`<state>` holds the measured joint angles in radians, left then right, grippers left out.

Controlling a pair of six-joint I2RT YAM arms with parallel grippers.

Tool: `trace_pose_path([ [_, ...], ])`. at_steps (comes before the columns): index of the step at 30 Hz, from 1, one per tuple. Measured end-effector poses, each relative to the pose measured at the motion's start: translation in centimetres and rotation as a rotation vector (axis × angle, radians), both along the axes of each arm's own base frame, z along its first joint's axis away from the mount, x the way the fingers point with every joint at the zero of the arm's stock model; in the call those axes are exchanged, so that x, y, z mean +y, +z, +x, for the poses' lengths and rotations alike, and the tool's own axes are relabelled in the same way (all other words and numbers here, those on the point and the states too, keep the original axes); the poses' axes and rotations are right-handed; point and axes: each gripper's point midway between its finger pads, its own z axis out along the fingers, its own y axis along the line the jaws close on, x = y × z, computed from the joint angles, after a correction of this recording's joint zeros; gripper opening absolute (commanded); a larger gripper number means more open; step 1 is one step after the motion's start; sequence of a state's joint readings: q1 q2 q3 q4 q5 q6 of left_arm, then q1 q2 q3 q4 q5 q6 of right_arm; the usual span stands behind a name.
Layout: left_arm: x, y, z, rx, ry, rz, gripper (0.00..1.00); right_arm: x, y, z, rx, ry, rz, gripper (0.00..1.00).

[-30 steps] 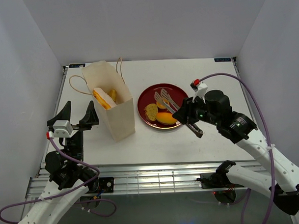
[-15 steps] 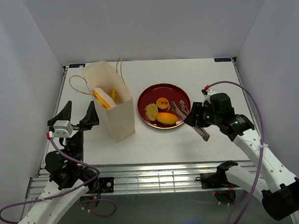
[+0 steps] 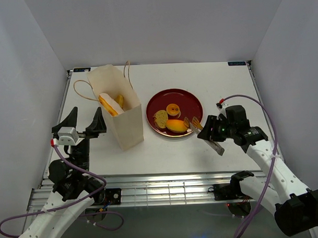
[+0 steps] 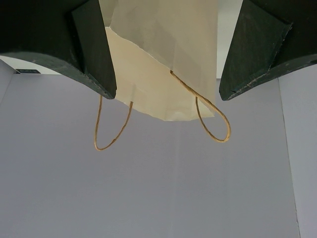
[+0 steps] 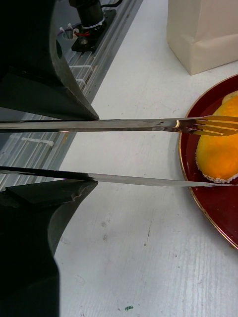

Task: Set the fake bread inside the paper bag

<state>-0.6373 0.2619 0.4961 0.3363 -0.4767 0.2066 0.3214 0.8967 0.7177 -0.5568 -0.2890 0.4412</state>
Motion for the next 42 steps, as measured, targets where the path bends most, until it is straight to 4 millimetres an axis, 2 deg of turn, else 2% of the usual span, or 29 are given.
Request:
trace_pose_path([
  [9, -0.4, -0.3, 0.3, 0.011, -0.009, 0.008, 0.95, 0.1, -1.1, -0.5, 0.02, 0.002, 0.037, 0.54],
  [21, -0.7, -0.6, 0.5, 0.022, -0.017, 0.017, 0.95, -0.1, -1.2, -0.4, 0.005, -0.01, 0.058, 0.56],
  [28, -0.7, -0.6, 0.5, 0.023, -0.018, 0.016, 0.95, 0.0, -2.4, -1.0, 0.029, -0.006, 0.07, 0.56],
  [42, -0.8, -0.7, 0.6, 0.027, -0.019, 0.019, 0.95, 0.5, -2.5, -0.9, 0.029, 0.007, 0.104, 0.57],
])
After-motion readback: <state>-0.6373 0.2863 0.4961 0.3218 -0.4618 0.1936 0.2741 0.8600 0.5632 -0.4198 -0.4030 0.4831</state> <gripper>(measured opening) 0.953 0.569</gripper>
